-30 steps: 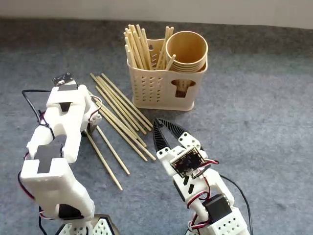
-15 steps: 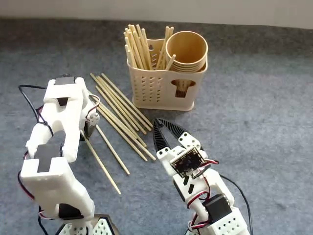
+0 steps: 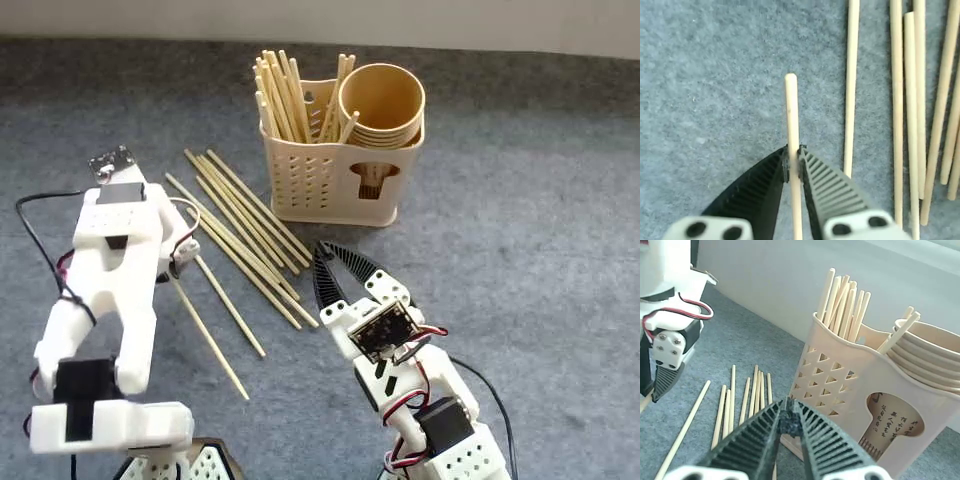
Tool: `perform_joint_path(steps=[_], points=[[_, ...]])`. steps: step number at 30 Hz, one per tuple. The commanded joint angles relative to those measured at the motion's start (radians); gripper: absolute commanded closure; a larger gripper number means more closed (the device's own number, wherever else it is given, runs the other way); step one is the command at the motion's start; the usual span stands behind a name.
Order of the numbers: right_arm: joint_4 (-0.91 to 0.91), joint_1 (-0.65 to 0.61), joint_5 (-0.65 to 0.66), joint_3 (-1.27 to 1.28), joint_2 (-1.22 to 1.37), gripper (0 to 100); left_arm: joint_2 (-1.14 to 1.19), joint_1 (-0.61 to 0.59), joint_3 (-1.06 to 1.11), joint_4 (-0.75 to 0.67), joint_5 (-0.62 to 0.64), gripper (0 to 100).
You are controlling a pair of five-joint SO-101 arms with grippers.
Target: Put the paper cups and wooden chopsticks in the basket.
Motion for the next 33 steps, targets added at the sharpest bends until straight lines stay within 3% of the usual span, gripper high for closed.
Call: perform_joint_path(steps=[1,9,20,33], points=[[-0.002,0.012,0.012,0.102,-0.019,99.2,-0.139,0.018,0.008,-0.063,0.008,99],[-0.002,0.010,0.012,0.102,-0.019,99.2,-0.441,0.016,-0.004,-0.124,0.009,99],[-0.002,0.010,0.012,0.102,-0.018,99.2,-0.786,0.018,-0.001,-0.440,0.005,99],[-0.002,0.010,0.012,0.102,-0.018,99.2,-0.803,0.127,-0.002,-0.950,0.002,99]])
